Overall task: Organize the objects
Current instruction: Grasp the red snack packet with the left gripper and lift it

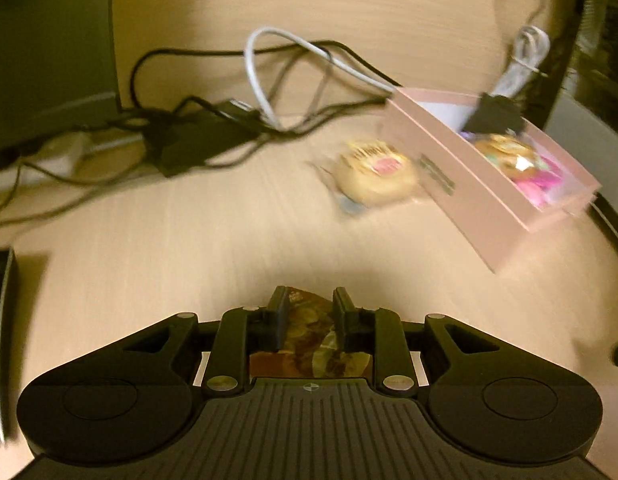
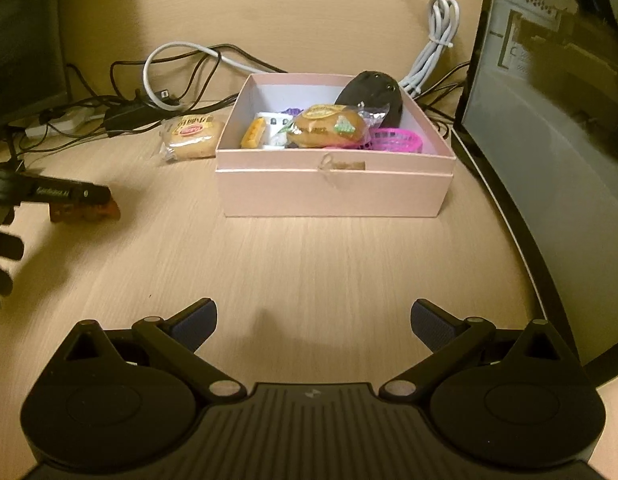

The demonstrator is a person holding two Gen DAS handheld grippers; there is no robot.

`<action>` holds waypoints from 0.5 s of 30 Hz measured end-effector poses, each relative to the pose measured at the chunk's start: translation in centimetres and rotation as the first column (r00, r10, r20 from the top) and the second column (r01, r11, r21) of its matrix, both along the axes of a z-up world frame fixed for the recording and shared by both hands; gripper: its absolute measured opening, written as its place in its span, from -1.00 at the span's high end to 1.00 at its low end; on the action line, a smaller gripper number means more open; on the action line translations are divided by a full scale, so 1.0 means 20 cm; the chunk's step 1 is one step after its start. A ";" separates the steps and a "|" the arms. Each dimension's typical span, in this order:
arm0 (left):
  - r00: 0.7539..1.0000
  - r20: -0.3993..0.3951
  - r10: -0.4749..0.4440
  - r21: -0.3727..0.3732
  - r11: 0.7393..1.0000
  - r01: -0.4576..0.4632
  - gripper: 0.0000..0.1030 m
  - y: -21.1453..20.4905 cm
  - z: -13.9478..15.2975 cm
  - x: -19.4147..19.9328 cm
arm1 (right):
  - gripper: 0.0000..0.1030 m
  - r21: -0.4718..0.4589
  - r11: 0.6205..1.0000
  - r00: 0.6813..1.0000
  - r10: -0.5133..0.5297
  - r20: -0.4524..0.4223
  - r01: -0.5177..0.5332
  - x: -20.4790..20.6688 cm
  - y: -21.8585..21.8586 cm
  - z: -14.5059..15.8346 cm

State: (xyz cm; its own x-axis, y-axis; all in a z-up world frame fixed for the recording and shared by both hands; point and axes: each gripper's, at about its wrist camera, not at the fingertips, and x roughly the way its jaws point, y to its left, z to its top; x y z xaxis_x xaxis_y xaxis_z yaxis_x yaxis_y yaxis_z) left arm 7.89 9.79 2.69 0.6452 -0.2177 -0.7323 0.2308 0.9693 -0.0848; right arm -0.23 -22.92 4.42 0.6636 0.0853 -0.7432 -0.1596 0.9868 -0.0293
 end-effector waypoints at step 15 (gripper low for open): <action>0.995 -0.054 -0.080 -0.155 0.985 0.070 0.46 -0.08 -0.05 -0.21 | -1.00 0.048 0.999 0.999 0.015 -0.029 -0.014 -0.09 -0.04 -0.01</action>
